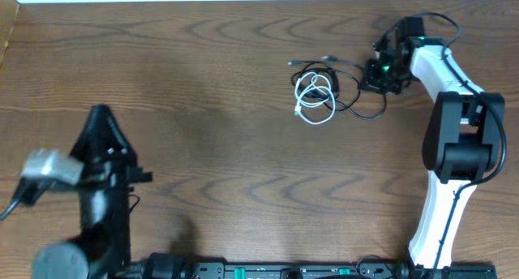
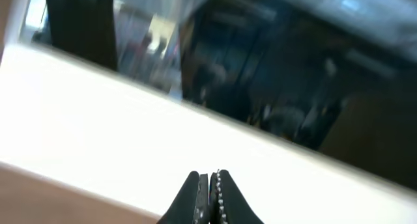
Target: Untangle cables
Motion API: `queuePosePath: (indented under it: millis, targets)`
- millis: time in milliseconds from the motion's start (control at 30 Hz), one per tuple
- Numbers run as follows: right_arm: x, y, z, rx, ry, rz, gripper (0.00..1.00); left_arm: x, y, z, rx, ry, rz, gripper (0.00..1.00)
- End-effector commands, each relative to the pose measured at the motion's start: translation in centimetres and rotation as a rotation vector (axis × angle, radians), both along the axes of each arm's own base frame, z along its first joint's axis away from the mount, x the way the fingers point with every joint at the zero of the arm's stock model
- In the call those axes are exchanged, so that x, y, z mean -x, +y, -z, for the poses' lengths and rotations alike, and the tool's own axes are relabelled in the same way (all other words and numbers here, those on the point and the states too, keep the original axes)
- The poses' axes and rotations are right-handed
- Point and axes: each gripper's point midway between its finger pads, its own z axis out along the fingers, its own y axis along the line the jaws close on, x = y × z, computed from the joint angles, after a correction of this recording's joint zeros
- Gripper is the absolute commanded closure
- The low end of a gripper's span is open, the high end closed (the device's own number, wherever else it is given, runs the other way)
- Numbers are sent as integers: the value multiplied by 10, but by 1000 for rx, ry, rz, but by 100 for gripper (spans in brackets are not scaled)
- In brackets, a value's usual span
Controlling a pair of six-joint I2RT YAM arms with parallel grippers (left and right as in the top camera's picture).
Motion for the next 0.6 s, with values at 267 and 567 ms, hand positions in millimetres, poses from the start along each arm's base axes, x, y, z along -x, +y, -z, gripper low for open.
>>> queuePosePath:
  millis: [267, 567]
  targets:
    - [22, 76, -5, -237, -42, -270, 87, -91, -59, 135, 51, 560, 283, 92]
    - [20, 82, -34, -170, -103, -294, 85, -125, -142, 253, 186, 1002, 733, 93]
